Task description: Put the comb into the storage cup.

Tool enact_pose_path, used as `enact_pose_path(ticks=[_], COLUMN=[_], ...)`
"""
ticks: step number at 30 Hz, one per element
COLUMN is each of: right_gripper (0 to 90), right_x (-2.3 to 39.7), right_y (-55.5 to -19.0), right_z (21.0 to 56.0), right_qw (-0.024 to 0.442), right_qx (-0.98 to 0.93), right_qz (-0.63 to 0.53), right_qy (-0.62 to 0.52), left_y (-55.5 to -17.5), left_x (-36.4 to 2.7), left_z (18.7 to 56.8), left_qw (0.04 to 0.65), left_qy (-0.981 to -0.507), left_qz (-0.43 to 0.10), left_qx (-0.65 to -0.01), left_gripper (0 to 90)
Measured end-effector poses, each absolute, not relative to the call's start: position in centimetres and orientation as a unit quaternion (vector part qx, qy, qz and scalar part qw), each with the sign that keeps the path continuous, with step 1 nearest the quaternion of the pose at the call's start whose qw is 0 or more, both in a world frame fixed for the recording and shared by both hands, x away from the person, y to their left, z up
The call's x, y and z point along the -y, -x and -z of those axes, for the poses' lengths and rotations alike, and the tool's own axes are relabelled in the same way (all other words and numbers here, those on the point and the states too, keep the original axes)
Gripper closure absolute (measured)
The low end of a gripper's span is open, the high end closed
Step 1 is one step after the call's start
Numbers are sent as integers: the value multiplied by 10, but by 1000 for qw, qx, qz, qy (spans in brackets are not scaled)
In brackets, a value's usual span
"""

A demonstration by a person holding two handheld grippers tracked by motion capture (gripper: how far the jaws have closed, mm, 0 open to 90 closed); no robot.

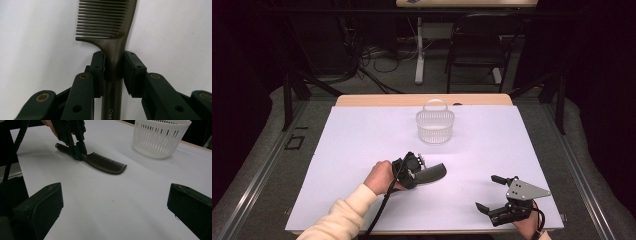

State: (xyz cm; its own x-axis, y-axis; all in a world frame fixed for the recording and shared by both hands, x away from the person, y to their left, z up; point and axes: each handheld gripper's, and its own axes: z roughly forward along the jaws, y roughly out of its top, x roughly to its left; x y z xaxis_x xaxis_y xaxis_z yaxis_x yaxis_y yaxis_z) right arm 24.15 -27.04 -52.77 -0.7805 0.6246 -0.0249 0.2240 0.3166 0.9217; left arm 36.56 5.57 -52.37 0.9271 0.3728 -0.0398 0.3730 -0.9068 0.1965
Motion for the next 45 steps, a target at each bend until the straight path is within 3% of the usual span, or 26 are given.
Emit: enact_pose_path(ticks=[45], right_gripper=[0], right_x=[269], right_y=[-241], right_z=[527], right_qw=[195], right_qx=[-788], right_qz=[-517], right_qy=[-271], left_y=[-346], left_x=[-83], left_z=[496], left_qw=[201], left_qy=[-953], left_qz=[-30], left_qx=[-225], left_gripper=[718])
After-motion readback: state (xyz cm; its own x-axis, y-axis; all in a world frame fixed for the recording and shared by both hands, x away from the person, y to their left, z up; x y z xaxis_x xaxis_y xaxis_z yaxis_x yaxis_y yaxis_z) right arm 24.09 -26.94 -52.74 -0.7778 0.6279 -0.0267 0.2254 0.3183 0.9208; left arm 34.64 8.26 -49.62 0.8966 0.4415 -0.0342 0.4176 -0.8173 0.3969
